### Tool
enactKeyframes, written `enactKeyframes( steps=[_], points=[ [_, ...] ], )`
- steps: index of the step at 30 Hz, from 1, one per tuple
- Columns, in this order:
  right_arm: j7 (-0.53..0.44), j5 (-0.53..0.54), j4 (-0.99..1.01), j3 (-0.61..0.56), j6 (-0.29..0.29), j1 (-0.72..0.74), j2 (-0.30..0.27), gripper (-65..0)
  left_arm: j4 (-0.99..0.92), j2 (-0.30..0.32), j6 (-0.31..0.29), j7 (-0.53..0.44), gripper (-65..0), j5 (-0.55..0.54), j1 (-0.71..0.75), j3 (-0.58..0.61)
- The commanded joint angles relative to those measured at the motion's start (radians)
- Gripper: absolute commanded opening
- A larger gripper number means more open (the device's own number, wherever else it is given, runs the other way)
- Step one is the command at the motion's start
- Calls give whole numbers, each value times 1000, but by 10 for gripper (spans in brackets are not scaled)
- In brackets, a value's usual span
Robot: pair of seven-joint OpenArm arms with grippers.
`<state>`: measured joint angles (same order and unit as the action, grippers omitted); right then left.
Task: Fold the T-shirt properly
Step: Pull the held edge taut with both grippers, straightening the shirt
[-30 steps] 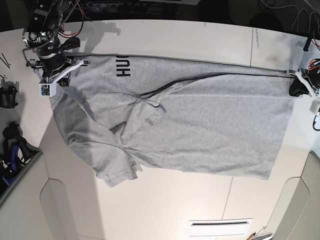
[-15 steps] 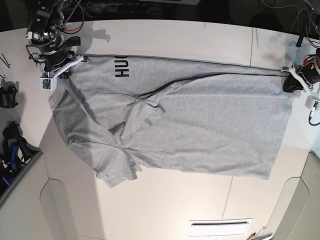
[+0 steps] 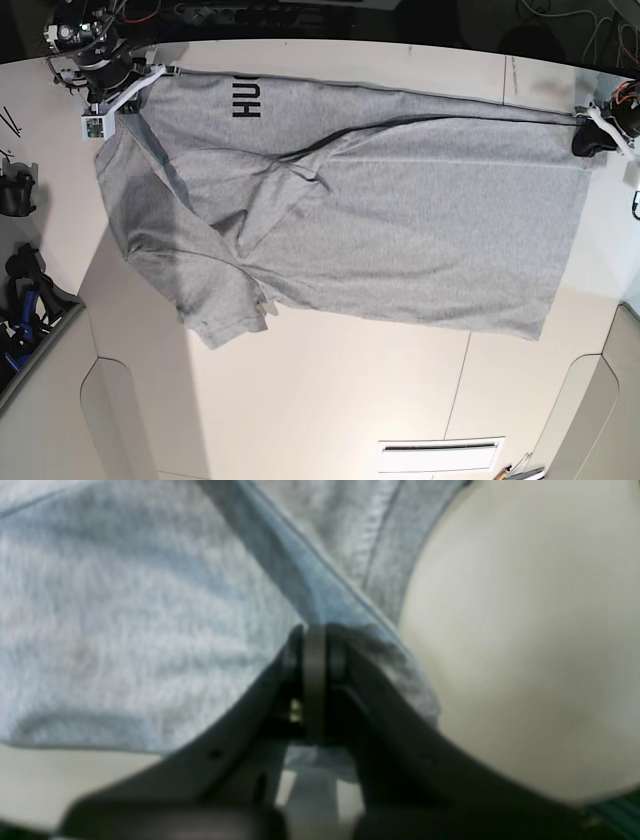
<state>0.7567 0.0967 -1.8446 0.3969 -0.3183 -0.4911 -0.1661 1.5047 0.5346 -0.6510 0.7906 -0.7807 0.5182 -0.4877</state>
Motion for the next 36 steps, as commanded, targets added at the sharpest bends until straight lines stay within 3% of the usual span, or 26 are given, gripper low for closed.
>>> enactKeyframes(
  steps=[1, 8, 17, 27, 31, 36],
  points=[
    [7, -2, -31, 3, 0, -21, -8, -650, 0, 14, 14, 70, -650, 39, 24, -17],
    [7, -3, -93, 3, 0, -71, -8, -650, 0, 14, 11, 86, -650, -29, 86, -95],
    [3, -2, -97, 3, 0, -69, -8, -650, 0, 14, 11, 123, -650, -37, 86, -98],
    [2, -2, -172, 3, 1, -69, -8, -650, 7, 14, 10, 149, -650, -136, 83, -103],
    [-16, -2, -278, 3, 1, -60, -8, -650, 43, 14, -47, 149, -650, -189, 83, -130],
    [-16, -3, -338, 3, 1, 10, -8, -650, 122, 14, -47, 149, -632, -229, 82, -204]
  ],
)
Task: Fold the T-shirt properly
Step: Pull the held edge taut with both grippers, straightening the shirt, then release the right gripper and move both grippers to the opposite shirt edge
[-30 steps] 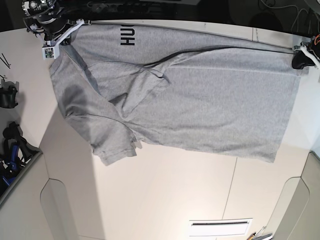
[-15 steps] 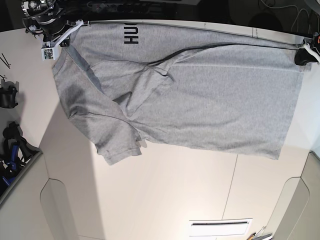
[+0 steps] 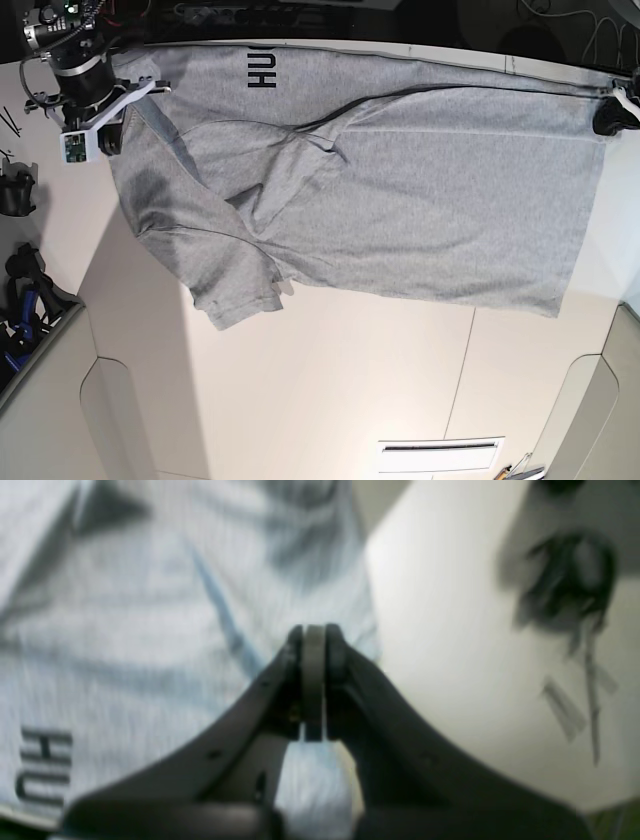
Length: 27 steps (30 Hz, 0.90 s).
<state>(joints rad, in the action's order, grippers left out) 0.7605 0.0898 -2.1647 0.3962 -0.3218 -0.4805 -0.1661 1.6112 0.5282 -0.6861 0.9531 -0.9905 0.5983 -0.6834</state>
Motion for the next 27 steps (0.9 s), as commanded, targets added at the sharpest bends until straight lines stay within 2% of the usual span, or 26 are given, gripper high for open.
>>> enactKeyframes(
  steps=[1, 4, 7, 8, 10, 11, 14, 20, 23, 27],
  points=[
    [-20, 4, -18, 4, 5, 17, -8, -650, 32, 21, -12, -14, -586, -23, 2, -24],
    [-20, 4, -18, 4, 5, 72, -8, -650, 73, 21, -12, -23, -484, -23, 0, -61],
    [-20, 3, -17, 4, 5, 132, -8, -650, 85, 21, -12, -41, -478, -23, 0, -74],
    [-21, 3, -17, 4, 5, 150, -8, -631, 85, 21, -12, -41, -478, -23, 0, -74],
    [-31, -9, -11, 4, 5, 183, -8, -496, 85, 19, -12, -41, -478, -27, 0, -74],
    [-42, -26, -3, 4, 5, 200, -8, -456, 85, 20, -12, -41, -478, -32, 0, -74],
    [-57, -76, 42, 4, 5, 248, -12, -433, 85, 21, -12, -40, -478, -38, 0, -74],
    [-112, -75, 291, 4, 3, 369, -96, -352, 85, 20, -12, -40, -478, -39, 0, -74],
    [-113, -51, 476, 4, -7, 455, -150, -337, 85, 20, -12, -40, -478, -38, 0, -74],
    [-89, 127, 739, 4, -119, 575, -207, -337, 85, 20, -12, -40, -478, -39, 0, -74]
  ],
)
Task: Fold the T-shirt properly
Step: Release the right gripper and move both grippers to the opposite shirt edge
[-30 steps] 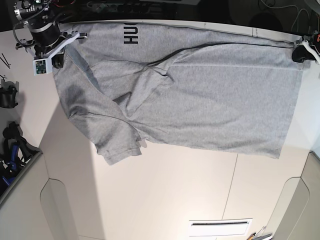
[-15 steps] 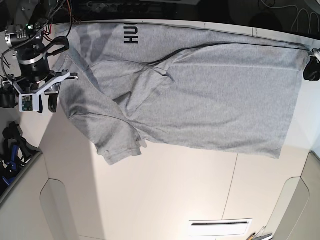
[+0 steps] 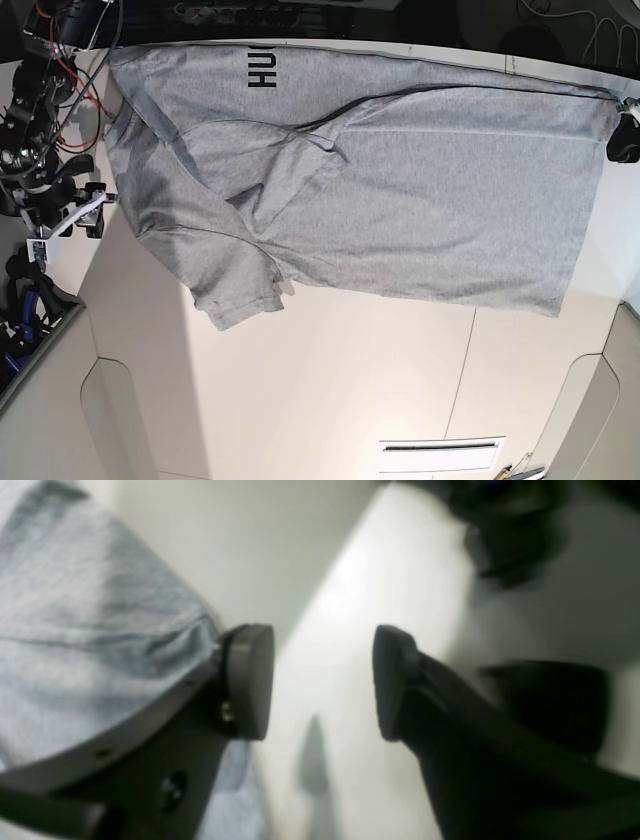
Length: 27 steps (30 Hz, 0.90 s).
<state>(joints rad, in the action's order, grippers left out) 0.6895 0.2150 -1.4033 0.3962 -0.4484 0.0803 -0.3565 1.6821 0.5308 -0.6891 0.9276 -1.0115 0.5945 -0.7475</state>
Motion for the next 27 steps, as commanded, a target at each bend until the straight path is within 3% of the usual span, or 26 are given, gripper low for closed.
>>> enactKeyframes(
  steps=[1, 4, 6, 10, 27],
  points=[
    [0, 54, 41, 4, -33, 45, -24, -337, 14, 17, -9, -15, -478, -18, 4, -10],
    [51, 188, 205, 4, -129, 118, -28, -337, 14, 17, -9, -15, -478, -24, 3, -10],
    [81, 263, 284, 3, -144, 148, -27, -337, 14, 17, -9, -15, -478, -24, 3, -10],
    [103, 302, 374, 0, -144, 175, -24, -337, 14, 15, -9, -16, -478, -24, 1, -10],
    [123, 346, 377, -146, -143, 172, -22, -349, 14, 15, -9, -40, -478, -23, 1, -10]
  ],
)
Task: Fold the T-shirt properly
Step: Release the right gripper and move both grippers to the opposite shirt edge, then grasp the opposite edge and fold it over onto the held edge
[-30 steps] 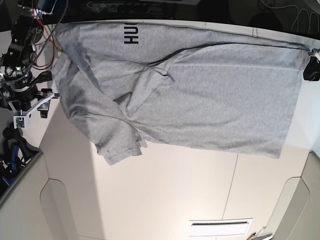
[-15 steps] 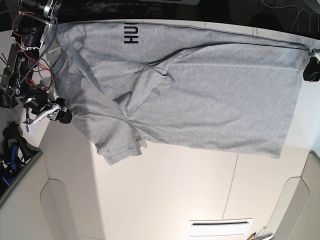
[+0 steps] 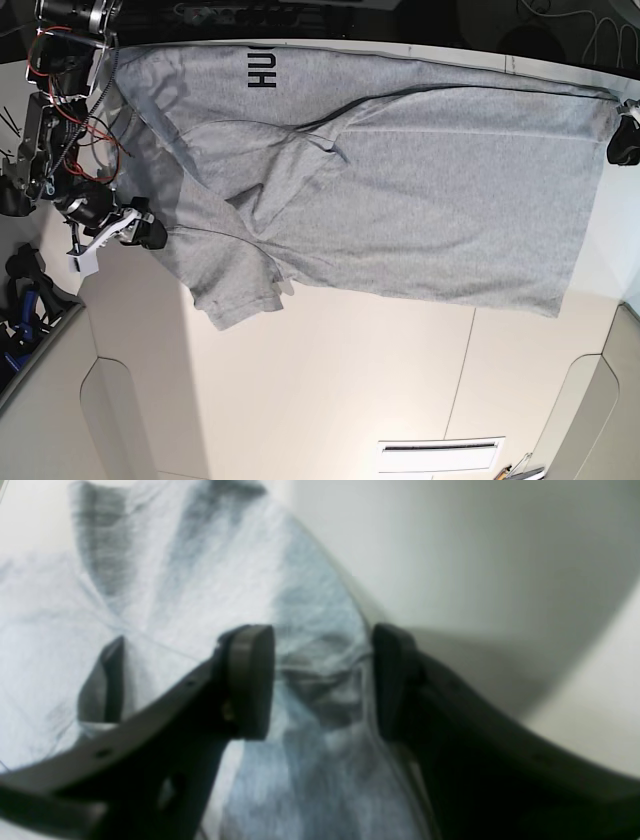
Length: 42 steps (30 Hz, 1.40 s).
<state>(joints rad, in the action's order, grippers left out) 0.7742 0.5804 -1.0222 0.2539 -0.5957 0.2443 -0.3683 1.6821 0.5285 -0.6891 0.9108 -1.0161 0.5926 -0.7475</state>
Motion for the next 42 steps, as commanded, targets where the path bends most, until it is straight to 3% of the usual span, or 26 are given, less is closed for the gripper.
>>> enactKeyframes(
  steps=[1, 5, 9, 12, 18, 21, 26, 30, 34, 42],
  points=[
    [38, -19, -4, -7, 4, 8, -11, -385, 14, 17, -9, -25, -478, -19, 3, -10],
    [38, -20, -4, -6, 5, 8, -11, -650, 14, 18, -9, -39, -477, -12, -10, -10],
    [37, -20, -4, -6, 5, 8, -11, -650, 14, 18, -3, -47, -476, 14, -80, -10],
    [36, -20, -4, -6, 5, 8, -11, -650, 12, 18, 0, -128, -451, 104, -158, -10],
    [16, -19, -4, -6, 5, 8, -11, -650, -63, 61, 128, -261, -451, 243, -351, 21],
    [11, -19, -4, -6, 5, 8, -11, -650, -200, 101, 167, -276, -451, 259, -483, 71],
    [11, -19, -4, -6, 5, 8, -11, -650, -525, 129, 169, -275, -447, 257, -717, 204],
    [11, -19, -4, -6, 5, 8, -11, -650, -757, 128, 169, -265, -352, 247, -862, 349],
    [11, -19, -4, -6, 5, 8, -11, -650, -925, 122, 170, -297, -342, 255, -975, 475],
    [11, -19, -4, -6, 5, 8, -11, -650, -1191, 89, 200, -347, -342, 314, -1109, 499]
  ],
)
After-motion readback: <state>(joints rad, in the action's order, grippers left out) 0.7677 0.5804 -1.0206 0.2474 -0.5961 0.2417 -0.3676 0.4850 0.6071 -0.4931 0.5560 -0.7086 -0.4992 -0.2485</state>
